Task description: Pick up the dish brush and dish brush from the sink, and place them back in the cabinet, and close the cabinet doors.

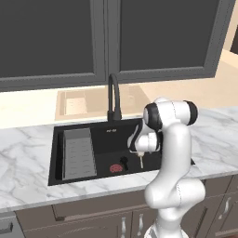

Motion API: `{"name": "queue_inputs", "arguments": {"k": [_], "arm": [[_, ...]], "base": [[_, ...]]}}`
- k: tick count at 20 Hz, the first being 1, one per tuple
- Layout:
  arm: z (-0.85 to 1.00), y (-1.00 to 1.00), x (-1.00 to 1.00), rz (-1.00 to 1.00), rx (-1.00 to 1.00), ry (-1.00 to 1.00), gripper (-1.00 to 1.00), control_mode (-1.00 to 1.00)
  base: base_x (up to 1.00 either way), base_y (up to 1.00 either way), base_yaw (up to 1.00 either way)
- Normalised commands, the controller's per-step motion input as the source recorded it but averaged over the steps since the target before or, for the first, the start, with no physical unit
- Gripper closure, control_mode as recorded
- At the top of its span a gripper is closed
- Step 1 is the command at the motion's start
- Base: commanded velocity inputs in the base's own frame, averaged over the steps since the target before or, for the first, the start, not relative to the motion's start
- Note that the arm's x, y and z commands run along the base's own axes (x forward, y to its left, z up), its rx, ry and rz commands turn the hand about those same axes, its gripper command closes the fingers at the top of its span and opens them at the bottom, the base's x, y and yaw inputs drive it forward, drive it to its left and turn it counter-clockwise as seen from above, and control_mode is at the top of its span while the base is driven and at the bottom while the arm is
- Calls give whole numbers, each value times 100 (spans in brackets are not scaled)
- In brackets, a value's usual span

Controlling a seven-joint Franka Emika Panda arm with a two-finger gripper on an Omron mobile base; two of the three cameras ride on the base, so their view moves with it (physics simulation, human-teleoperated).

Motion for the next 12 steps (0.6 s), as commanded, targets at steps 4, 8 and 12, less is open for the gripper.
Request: {"name": "queue_inputs", "arguments": {"k": [4, 8, 12], "arm": [[-11, 3, 17, 0, 0, 1, -100, -100], [-14, 1, 8, 0, 0, 3, -100, -100], [-22, 0, 0, 0, 0, 4, -100, -100]], "base": [[0, 0, 0], [0, 0, 0], [0, 0, 0]]}}
